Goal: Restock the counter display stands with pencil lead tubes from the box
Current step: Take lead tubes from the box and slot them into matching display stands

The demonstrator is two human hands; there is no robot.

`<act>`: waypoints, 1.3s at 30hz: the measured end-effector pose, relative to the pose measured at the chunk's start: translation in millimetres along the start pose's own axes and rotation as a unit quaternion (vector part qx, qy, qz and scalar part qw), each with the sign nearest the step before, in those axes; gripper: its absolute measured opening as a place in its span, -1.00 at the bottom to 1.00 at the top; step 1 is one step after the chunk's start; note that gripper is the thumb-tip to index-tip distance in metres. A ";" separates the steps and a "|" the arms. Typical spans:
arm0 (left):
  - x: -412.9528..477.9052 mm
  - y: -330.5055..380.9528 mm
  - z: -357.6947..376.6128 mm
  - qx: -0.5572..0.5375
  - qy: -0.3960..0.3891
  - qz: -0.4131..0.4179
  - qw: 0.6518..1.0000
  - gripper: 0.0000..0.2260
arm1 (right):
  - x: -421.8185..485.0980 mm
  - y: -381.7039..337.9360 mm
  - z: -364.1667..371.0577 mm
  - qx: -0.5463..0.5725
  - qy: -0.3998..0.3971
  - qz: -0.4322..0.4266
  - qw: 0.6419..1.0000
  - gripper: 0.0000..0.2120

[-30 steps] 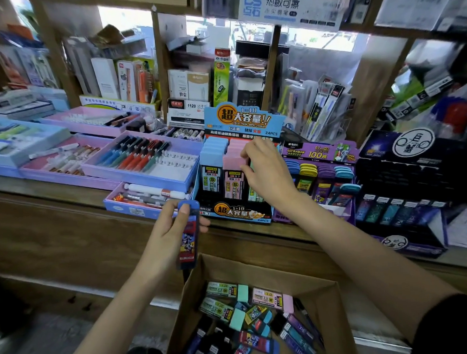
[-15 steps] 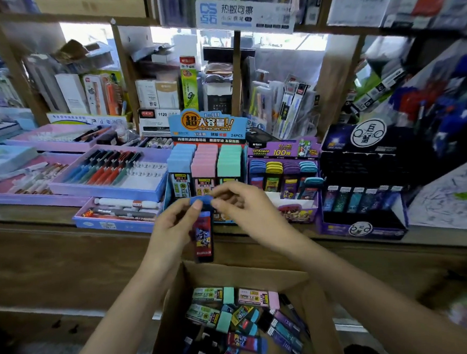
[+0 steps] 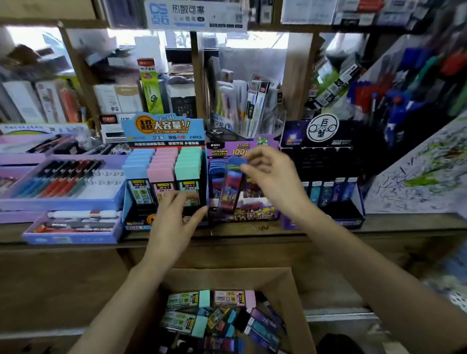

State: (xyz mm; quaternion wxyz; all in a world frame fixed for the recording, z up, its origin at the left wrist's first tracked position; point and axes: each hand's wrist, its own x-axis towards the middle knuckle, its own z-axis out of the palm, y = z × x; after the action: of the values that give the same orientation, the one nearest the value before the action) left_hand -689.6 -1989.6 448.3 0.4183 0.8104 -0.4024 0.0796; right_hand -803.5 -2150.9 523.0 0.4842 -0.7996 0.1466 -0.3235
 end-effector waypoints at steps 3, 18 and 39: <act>3.5 -18.1 2.8 0.122 -0.018 0.011 0.992 -0.66 | 21.5 -0.8 -0.2 -0.021 0.047 -0.027 0.998 -0.89; -6.6 -37.6 7.9 0.198 -0.036 0.077 0.976 -0.78 | 42.8 40.8 45.9 -0.350 -0.037 -0.138 0.926 -0.84; -181.9 -145.4 62.5 0.049 -0.305 -0.203 0.929 -0.72 | -144.0 198.9 82.6 -0.311 -0.346 0.149 0.873 -0.83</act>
State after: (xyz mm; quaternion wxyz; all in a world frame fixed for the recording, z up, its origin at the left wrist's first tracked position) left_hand -718.7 -1882.0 234.5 0.2426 0.8792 -0.3335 -0.2386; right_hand -841.0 -2112.9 269.5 0.2731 -0.9383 0.1797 0.1124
